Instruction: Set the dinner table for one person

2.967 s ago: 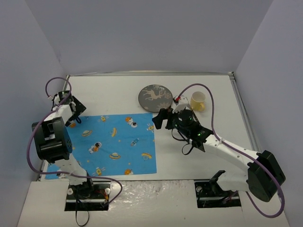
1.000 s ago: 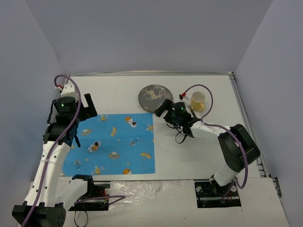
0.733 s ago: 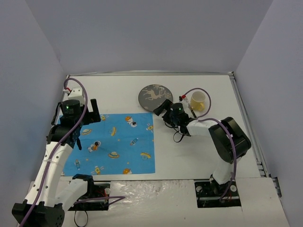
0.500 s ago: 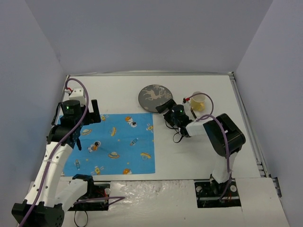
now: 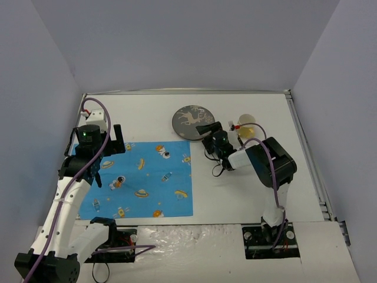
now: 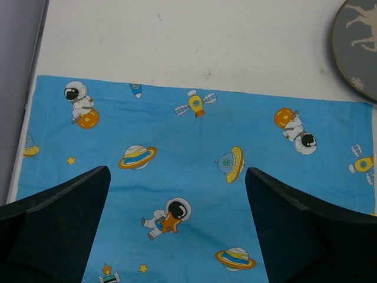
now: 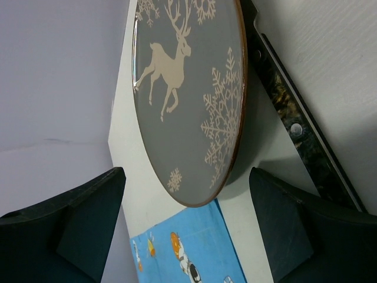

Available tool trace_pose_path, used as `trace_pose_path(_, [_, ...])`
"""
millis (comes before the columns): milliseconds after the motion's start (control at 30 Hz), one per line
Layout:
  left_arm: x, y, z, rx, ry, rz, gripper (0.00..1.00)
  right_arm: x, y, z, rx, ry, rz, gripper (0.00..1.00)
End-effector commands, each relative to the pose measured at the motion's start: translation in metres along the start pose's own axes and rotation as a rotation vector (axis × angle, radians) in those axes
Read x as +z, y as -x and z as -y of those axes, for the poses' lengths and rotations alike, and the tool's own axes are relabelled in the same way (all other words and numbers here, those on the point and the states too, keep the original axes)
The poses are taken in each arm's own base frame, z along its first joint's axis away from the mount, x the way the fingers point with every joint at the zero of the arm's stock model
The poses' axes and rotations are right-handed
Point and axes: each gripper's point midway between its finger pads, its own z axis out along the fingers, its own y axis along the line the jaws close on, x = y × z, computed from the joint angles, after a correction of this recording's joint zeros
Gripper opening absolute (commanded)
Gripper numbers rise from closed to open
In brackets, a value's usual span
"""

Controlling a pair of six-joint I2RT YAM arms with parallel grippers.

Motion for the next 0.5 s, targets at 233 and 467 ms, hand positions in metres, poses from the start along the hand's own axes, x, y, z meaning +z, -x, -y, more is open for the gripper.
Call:
trace_pose_path(233, [-0.003, 0.02, -0.001, -0.003, 0.013, 0.072, 0.97, 0.027, 0.01, 0.019, 0.13, -0.097, 0.081, 0.77])
trace_pose_path(467, [-0.003, 0.02, -0.001, -0.001, 0.012, 0.07, 0.97, 0.031, 0.009, 0.032, 0.151, -0.119, 0.08, 0.58])
